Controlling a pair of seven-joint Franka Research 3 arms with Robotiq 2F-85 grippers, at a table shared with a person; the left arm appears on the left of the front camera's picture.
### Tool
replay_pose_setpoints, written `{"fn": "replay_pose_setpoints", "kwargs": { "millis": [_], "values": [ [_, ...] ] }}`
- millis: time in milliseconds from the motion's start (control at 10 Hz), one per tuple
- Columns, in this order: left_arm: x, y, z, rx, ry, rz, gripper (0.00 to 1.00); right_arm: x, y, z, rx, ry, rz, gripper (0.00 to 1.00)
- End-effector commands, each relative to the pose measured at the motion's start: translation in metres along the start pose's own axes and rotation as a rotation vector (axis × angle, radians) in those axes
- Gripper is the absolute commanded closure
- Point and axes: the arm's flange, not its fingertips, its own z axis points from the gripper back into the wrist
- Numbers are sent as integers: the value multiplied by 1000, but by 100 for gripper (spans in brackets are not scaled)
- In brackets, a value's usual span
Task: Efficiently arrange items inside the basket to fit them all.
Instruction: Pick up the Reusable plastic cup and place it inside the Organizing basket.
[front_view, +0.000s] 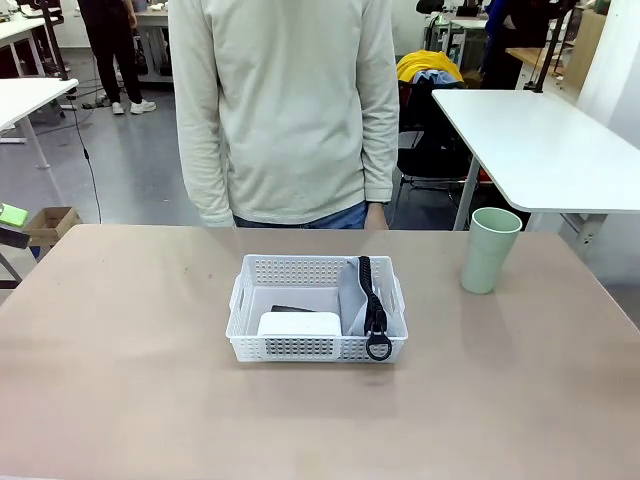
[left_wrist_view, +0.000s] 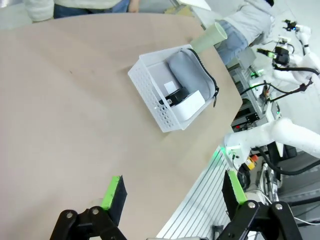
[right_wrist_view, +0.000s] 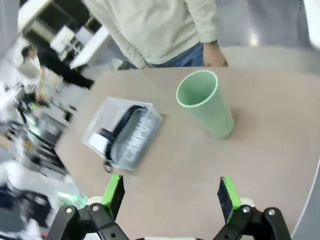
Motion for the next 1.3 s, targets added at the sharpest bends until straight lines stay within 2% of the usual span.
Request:
{"fn": "replay_pose_setpoints", "kwargs": {
  "millis": [0, 200, 300, 400, 500, 600, 700, 800, 1000, 1100, 1200],
  "values": [
    [-3, -2, 1, -4, -1, 0, 0, -43, 13, -36, -145, -225, 583, 0],
    [-3, -2, 1, -4, -1, 0, 0, -51, 21, -54, -150, -181, 630, 0],
    [-3, -2, 1, -4, -1, 0, 0, -50, 19, -58, -214, -140, 585, 0],
    [-3, -2, 1, -4, -1, 0, 0, 21, 6, -21, -100, -24, 492, 0],
    [-3, -2, 1, -4, -1, 0, 0, 21, 6, -21, -100, -24, 492, 0],
    [-3, -2, 1, -4, -1, 0, 0, 26, 3, -27, -149, -52, 578, 0],
    [-3, -2, 1, -4, -1, 0, 0, 26, 3, -46, -72, 40, 674, 0],
    [-3, -2, 1, -4, -1, 0, 0, 26, -8, -68, -35, 89, 699, 0],
    [-3, -2, 1, -4, -1, 0, 0, 19, -36, -103, 38, 157, 719, 0],
    [-3, -2, 1, -4, -1, 0, 0, 12, -52, -120, 11, 215, 703, 0],
    [-3, -2, 1, -4, -1, 0, 0, 4, -62, -138, 56, 216, 739, 0]
  ]
}}
